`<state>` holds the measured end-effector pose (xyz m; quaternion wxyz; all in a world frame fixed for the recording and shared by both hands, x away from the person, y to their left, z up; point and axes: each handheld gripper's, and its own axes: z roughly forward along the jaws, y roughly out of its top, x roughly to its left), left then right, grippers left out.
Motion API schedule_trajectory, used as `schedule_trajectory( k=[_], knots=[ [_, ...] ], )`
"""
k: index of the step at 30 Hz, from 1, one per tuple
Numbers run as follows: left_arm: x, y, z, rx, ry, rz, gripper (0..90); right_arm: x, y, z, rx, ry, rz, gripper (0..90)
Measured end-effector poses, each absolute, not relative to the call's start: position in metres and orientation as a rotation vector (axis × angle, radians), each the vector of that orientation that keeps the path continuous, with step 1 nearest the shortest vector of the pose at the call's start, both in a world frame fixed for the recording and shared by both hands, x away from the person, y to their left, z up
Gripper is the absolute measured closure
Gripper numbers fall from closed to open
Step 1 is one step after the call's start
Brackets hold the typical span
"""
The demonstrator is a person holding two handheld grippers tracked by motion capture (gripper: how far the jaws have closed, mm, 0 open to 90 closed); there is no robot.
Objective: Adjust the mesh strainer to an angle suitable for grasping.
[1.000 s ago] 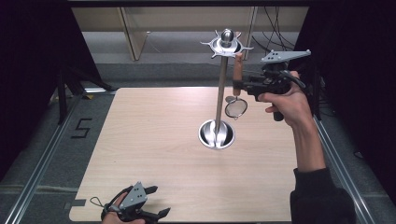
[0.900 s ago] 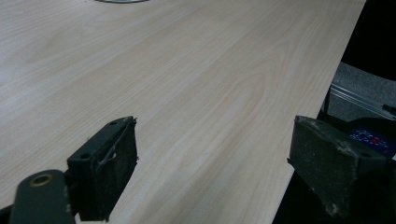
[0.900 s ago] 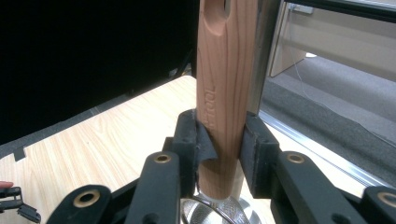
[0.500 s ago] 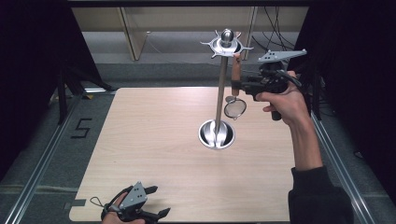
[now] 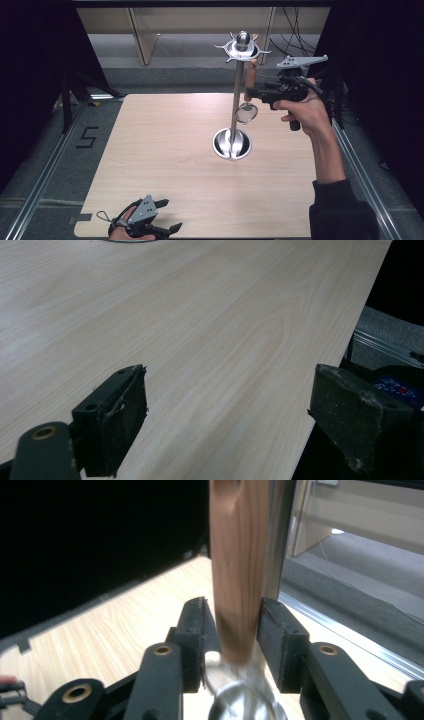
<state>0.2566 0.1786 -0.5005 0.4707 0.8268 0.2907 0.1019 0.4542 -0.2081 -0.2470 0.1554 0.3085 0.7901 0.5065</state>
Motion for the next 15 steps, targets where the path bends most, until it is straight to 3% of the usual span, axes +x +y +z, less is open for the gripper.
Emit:
schedule_trajectory(
  k=[5,8,15],
  knots=[
    [0.257,0.179,-0.501,2.027,0.715,0.254,14.7,0.449,-0.213,-0.25,0.912,2.242,1.462,58.8],
    [0.257,0.179,-0.501,2.021,0.718,0.249,14.7,0.443,-0.218,-0.253,0.91,2.247,1.446,50.6],
    [0.257,0.179,-0.501,2.027,0.714,0.252,14.7,0.427,-0.225,-0.261,0.899,2.229,1.444,44.3]
  ],
)
